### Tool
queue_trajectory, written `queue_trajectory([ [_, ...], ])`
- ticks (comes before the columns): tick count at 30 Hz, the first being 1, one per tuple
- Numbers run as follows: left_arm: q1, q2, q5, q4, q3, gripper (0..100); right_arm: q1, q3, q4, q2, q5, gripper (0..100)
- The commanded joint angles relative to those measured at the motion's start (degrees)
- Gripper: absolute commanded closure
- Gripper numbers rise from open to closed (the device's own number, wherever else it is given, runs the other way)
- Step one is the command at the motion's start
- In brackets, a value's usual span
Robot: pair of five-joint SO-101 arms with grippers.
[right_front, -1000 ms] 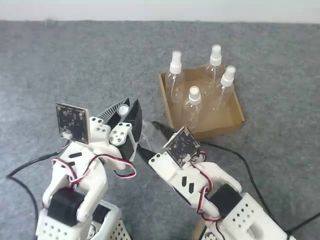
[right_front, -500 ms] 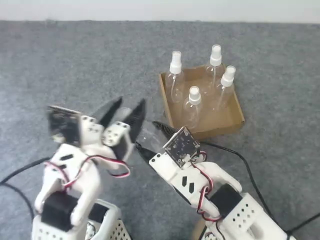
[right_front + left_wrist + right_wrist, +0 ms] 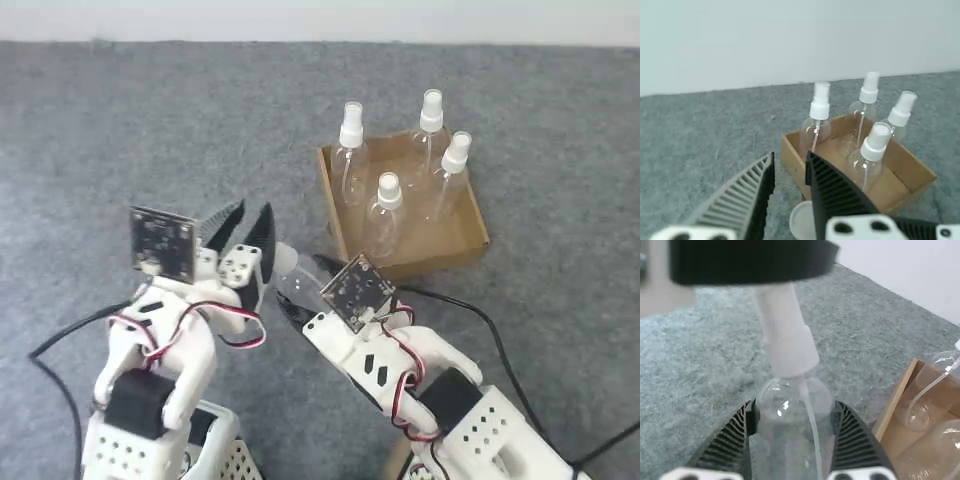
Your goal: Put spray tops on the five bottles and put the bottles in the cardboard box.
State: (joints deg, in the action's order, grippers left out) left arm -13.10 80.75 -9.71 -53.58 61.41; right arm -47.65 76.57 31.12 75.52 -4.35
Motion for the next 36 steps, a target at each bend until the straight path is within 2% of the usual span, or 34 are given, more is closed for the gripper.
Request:
queue_trajectory([
  [1,-1.67,-0.35,1.85,0.35,0.66,91,0.48,-1.49,-0.22,2.07,-0.62,99.1],
  [8,-1.58,-0.26,1.85,1.32,0.66,91,0.4,-0.09,-0.13,4.88,-0.62,99.1],
  [15,2.81,0.18,1.76,5.45,-1.01,91,0.48,2.2,-0.22,8.04,-0.7,99.2],
  [21,2.9,0.18,1.67,-0.79,-9.89,83,0.48,1.67,-0.75,4.26,-0.7,99.2],
  [24,5.8,-0.26,1.67,-2.37,-9.27,85,0.48,1.05,-0.84,3.12,-0.7,99.2],
  [29,10.9,0.0,1.85,0.35,-3.03,91,0.57,0.97,-0.66,3.03,-0.7,99.2],
  [31,9.93,-0.26,2.02,0.09,-2.24,93,0.57,0.97,-0.66,3.03,-0.7,99.2],
  [36,2.37,-0.35,2.2,1.85,0.13,95,0.48,0.79,-0.57,3.03,-0.7,99.2],
])
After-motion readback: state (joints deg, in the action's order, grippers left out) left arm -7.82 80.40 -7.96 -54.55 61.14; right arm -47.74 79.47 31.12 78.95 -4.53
